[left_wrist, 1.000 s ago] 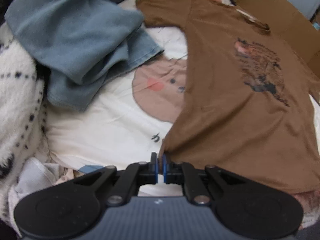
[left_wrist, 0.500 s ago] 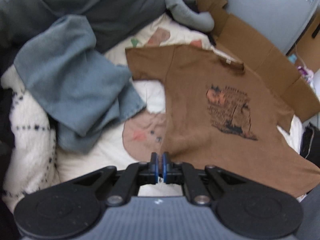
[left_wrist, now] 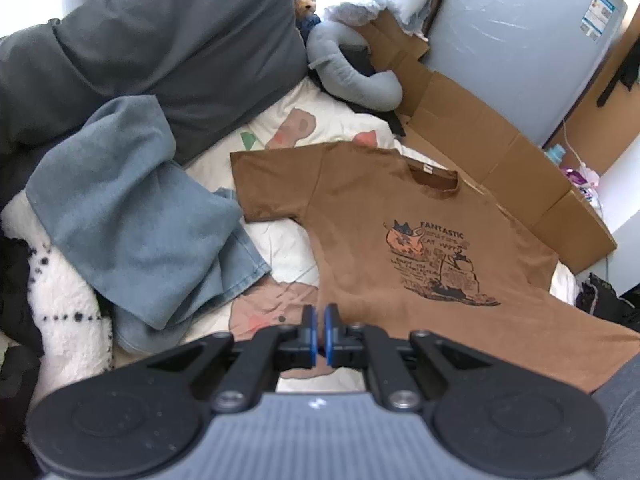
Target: Fold clothes
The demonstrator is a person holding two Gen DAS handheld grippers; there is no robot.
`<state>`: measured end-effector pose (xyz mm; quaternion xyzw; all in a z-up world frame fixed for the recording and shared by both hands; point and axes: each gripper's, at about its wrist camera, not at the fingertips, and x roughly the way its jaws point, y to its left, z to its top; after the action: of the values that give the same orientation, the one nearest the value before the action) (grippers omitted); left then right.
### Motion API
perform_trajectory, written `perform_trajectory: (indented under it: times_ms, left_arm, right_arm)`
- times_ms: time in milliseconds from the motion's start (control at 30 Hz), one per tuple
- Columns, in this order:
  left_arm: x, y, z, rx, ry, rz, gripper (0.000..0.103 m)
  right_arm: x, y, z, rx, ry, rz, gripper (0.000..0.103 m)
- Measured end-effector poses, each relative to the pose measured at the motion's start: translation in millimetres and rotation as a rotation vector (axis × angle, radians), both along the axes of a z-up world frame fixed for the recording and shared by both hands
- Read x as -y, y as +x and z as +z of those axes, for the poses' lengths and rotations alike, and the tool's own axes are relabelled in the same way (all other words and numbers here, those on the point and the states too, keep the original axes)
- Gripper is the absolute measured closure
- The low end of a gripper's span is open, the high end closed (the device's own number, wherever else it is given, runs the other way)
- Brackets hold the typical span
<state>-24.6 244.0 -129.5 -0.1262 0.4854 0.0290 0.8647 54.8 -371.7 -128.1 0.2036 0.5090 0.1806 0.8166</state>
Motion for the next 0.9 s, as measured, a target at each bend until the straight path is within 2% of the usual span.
perform_trajectory:
  times_ms: [300, 767, 900]
  left_arm:
    - [-6, -14, 6, -0.009, -0.021, 0.001, 0.099]
    - [-3, -14, 27, 0.018, -0.010, -0.013, 0.099]
    - [-6, -20, 17, -0.009, -0.003, -0.008, 0.099]
  right_arm:
    - [13, -21, 1, -0.017, 0.023, -0.025, 0.101]
    - [17, -23, 18, 0.015, 0.029, -0.028, 0.101]
    - [21, -29, 12, 0.001, 0.026, -0.031, 0.101]
